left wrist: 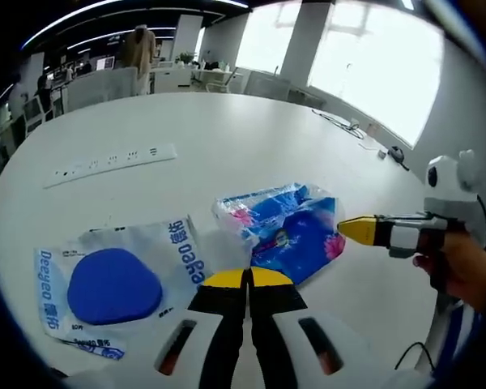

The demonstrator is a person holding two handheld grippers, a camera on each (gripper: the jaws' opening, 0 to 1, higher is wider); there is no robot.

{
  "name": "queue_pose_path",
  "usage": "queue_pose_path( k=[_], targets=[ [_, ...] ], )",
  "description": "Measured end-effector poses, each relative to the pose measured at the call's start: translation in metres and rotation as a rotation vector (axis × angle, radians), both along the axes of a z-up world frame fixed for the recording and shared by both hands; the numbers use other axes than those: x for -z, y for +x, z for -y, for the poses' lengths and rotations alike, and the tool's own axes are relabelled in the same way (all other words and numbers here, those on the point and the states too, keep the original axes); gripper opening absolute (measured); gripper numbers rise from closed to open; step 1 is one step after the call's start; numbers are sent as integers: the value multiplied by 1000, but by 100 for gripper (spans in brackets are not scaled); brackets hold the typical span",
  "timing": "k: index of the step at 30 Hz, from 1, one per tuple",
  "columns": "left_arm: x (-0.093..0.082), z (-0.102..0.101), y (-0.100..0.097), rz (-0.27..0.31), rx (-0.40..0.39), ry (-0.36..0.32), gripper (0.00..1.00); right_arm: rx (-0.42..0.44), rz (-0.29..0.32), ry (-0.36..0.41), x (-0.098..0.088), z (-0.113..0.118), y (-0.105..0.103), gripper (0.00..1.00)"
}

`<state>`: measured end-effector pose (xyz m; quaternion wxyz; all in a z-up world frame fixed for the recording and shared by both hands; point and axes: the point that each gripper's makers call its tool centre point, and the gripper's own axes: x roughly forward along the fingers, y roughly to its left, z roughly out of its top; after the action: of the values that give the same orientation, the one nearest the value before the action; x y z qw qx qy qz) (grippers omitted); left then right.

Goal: Arrange the tabletop items into an orderly group along one side of the table until the central work area is clear of visible clutter.

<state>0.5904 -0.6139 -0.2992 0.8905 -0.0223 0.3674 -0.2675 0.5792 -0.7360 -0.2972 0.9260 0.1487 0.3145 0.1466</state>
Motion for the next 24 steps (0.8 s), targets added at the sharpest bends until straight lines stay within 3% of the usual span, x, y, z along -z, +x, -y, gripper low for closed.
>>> queue_pose_path(
  k=[24],
  targets=[
    [10, 1, 1, -29, 8, 22, 0, 4, -24, 9, 12, 0, 1, 0]
  ],
)
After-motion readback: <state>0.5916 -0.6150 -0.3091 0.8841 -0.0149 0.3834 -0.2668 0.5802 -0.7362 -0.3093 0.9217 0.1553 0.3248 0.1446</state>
